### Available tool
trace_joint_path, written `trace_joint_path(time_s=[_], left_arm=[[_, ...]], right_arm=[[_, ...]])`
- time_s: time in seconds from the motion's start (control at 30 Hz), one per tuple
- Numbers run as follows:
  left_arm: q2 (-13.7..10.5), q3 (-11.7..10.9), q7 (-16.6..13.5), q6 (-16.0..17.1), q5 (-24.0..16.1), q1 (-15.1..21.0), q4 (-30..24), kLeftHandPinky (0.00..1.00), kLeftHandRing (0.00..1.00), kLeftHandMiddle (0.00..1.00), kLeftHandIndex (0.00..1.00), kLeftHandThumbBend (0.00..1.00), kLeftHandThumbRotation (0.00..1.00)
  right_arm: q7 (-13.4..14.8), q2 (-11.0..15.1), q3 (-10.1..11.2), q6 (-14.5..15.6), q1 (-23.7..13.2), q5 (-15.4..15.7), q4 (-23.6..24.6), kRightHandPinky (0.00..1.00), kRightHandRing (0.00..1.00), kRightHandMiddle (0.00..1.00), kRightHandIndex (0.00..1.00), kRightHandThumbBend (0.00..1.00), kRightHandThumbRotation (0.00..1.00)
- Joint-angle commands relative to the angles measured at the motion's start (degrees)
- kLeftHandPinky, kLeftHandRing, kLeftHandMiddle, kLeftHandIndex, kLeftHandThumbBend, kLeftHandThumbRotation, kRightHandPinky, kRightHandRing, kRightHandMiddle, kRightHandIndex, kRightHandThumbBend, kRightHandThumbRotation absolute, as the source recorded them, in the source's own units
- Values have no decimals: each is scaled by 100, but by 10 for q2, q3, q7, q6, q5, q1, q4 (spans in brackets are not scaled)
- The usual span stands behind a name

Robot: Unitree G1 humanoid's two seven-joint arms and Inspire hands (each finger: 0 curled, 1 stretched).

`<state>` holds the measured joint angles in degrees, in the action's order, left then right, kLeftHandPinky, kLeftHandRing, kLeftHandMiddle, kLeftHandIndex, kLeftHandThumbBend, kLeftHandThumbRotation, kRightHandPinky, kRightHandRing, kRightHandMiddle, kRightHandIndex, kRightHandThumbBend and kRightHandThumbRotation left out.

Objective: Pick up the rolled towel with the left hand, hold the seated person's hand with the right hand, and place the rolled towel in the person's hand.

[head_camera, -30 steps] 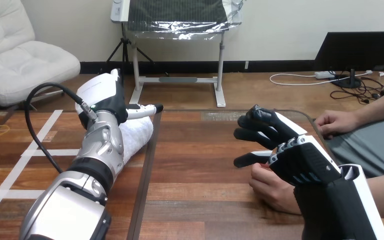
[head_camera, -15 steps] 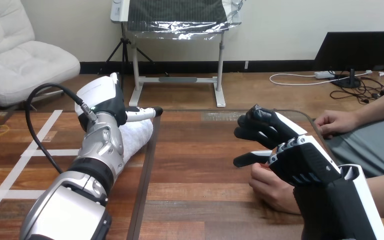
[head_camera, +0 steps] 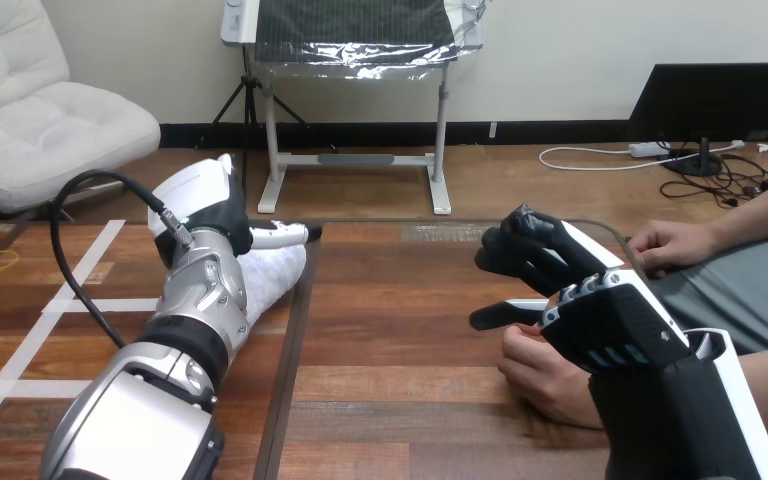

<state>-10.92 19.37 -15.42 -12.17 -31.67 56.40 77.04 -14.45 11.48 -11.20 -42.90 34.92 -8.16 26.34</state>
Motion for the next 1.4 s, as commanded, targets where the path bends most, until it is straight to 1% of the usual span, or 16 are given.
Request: trace_joint_path(time_s=[0.0, 0.17, 0.3, 0.47, 0.57, 0.73, 0.87, 1.03, 1.13, 1.37], left_arm=[[-2, 3, 0, -5, -2, 28, -1, 100, 100, 100, 100, 91, 54], [-1, 2, 4, -11, -1, 24, 0, 100, 100, 100, 100, 91, 53], [2, 4, 10, -20, -2, 23, 1, 100, 100, 100, 100, 91, 53], [4, 4, 14, -27, -1, 20, 1, 100, 100, 100, 100, 91, 53], [5, 3, 16, -31, 0, 17, 1, 100, 100, 100, 100, 91, 53], [8, 6, 16, -40, -3, 16, 0, 100, 100, 100, 100, 92, 53], [10, 11, 15, -46, -7, 13, 2, 100, 100, 100, 100, 92, 53], [12, 17, 17, -54, -12, 11, 2, 100, 100, 100, 100, 93, 53], [12, 17, 16, -54, -11, 9, 3, 100, 100, 100, 100, 94, 52], [15, 12, 15, -58, -6, 5, 2, 100, 100, 100, 100, 95, 49]], right_arm=[[-10, 11, -2, -1, -20, -20, 14, 73, 85, 86, 87, 97, 100], [-19, 18, -1, 0, -16, -32, 20, 78, 86, 87, 87, 96, 100], [-25, 25, 2, 0, -13, -40, 25, 84, 88, 88, 87, 94, 100], [-29, 28, 3, -4, -8, -49, 29, 88, 88, 88, 87, 92, 100], [-31, 30, 5, -7, -6, -52, 32, 89, 88, 87, 86, 94, 100], [-34, 32, 9, -11, -2, -55, 36, 90, 87, 86, 85, 97, 100], [-42, 40, 9, -7, 4, -68, 45, 91, 87, 86, 84, 99, 100], [-46, 46, 8, 3, 13, -84, 57, 91, 87, 86, 85, 100, 97], [-46, 49, 9, 10, 23, -91, 66, 91, 86, 86, 86, 100, 96], [-47, 49, 11, 11, 32, -96, 76, 87, 86, 87, 87, 100, 97]])
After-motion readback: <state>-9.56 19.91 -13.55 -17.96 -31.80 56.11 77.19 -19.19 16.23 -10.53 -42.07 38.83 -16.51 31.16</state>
